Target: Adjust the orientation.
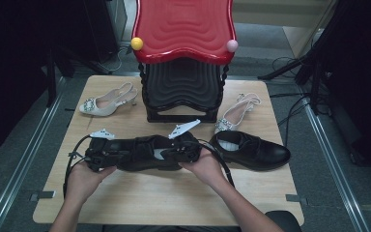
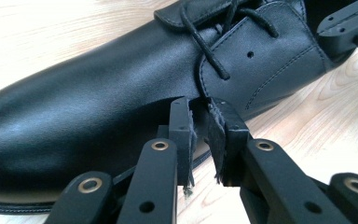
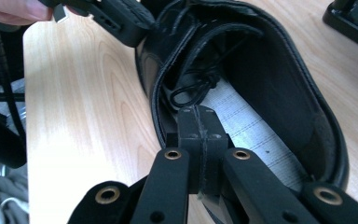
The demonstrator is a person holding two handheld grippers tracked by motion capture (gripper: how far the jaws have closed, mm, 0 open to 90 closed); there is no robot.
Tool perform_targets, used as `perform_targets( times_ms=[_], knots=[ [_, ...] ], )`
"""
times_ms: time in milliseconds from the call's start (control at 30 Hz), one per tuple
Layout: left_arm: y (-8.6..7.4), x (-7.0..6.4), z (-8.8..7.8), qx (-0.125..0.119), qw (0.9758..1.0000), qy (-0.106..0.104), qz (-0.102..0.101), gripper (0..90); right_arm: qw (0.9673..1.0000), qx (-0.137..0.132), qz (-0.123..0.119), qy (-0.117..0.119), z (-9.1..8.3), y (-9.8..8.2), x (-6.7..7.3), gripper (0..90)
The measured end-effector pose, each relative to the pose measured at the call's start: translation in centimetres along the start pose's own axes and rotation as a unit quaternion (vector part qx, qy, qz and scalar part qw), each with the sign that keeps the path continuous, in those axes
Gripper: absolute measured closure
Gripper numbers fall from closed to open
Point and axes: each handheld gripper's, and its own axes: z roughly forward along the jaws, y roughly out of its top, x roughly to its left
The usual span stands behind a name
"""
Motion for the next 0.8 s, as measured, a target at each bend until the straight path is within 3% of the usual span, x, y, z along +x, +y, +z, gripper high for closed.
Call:
perform_targets(
  times_ms=[433, 700, 800],
  knots=[
    [0.8, -0.6, 1.4, -0.007, 0.9996, -0.020, 0.020, 85.8, 0.9994, 0.019, 0.014, 0.024, -0.7, -1.0, 1.1, 90.0],
    [1.3, -1.3, 2.4, 0.006, 0.9991, -0.024, 0.033, 86.6, 0.9989, 0.025, 0.019, 0.035, -1.1, -1.9, 2.0, 90.0],
    [1.5, -1.4, 2.6, 0.009, 0.9988, -0.028, 0.039, 86.9, 0.9994, 0.021, 0.015, 0.024, -1.2, -2.2, 2.8, 90.0]
  ],
)
